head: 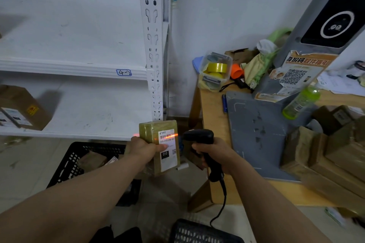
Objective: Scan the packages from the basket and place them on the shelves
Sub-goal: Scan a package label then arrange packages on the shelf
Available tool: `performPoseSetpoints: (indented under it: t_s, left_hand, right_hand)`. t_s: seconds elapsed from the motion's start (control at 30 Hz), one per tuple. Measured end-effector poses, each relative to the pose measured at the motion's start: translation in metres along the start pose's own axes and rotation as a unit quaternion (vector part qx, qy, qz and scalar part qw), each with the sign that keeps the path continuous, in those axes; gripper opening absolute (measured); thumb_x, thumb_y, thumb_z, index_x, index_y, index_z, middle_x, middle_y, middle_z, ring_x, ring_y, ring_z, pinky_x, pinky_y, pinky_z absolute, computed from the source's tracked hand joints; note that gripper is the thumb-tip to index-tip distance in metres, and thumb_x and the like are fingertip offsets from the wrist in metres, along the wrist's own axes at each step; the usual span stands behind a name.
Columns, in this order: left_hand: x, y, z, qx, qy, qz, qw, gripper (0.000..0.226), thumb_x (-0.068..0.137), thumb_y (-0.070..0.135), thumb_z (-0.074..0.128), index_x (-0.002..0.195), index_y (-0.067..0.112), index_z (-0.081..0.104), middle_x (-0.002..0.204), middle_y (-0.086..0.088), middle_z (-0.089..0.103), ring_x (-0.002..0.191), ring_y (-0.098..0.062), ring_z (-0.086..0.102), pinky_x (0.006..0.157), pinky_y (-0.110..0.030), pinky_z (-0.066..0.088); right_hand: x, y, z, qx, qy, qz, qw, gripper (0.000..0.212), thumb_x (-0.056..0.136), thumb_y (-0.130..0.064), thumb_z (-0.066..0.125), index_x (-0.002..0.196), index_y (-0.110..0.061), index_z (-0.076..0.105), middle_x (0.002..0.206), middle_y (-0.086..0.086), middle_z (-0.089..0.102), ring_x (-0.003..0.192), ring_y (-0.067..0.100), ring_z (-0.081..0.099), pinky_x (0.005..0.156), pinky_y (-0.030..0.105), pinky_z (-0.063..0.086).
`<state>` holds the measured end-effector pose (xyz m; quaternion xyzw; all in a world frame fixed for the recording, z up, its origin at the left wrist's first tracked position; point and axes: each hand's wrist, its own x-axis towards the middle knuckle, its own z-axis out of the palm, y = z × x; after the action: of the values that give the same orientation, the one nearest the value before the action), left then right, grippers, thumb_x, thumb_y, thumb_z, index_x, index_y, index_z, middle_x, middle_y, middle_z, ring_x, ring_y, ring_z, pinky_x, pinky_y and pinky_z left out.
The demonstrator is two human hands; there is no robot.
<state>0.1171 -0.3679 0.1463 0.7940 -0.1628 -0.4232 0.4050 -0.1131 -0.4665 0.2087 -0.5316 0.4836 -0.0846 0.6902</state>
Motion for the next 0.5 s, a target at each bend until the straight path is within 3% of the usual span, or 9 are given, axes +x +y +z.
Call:
performPoseSetpoints:
  t_s: [0.1,0.2,0.27,0.37,0.5]
  left_hand:
    - [0.002,0.003,0.002,-0.01,-0.007,-0.003,1.0,0.054,0.06,0.023,0.096,0.104,0.019,0.067,0.106,-0.003,0.075,0.098,-0.025,0.071,0.085,-0.049,0.06]
    - [0.003,0.009,0.007,-0.032,-0.025,-0.02,0.999,0.087,0.052,0.026,0.098,0.124,0.011,0.051,0.112,-0.006,0.07,0.102,-0.027,0.07,0.086,-0.05,0.06]
    - [0.004,0.013,0.012,-0.035,-0.034,-0.018,0.999,0.097,0.047,0.03,0.097,0.128,0.012,0.046,0.115,-0.005,0.069,0.103,-0.027,0.069,0.087,-0.05,0.06]
    - [0.006,0.02,0.018,-0.033,-0.047,-0.016,0.998,0.095,0.052,0.029,0.098,0.129,0.012,0.044,0.116,-0.005,0.068,0.103,-0.026,0.069,0.084,-0.046,0.061]
    - [0.01,0.028,0.025,-0.029,-0.075,-0.004,0.997,0.107,0.04,0.038,0.097,0.131,0.013,0.048,0.116,-0.003,0.071,0.1,-0.022,0.072,0.077,-0.039,0.063]
  right_hand:
    - [0.013,0.007,-0.013,-0.029,0.066,0.021,0.997,0.029,0.088,-0.019,0.076,0.115,-0.015,0.067,0.1,0.016,0.07,0.077,0.023,0.063,0.066,0.033,0.054]
    - [0.032,0.02,-0.029,-0.092,0.162,0.057,0.981,0.029,0.087,-0.014,0.074,0.113,-0.01,0.063,0.093,0.012,0.064,0.08,0.025,0.061,0.071,0.039,0.053]
    - [0.041,0.028,-0.038,-0.145,0.209,0.076,0.964,0.027,0.086,-0.01,0.071,0.111,-0.006,0.062,0.09,0.011,0.061,0.082,0.025,0.06,0.075,0.04,0.051]
    - [0.051,0.038,-0.049,-0.197,0.244,0.089,0.945,0.019,0.089,-0.007,0.065,0.105,-0.009,0.054,0.088,0.008,0.057,0.088,0.027,0.061,0.081,0.042,0.054]
    - [0.061,0.047,-0.056,-0.248,0.249,0.112,0.93,0.004,0.099,-0.01,0.055,0.098,-0.005,0.055,0.083,0.009,0.053,0.095,0.03,0.06,0.091,0.044,0.053]
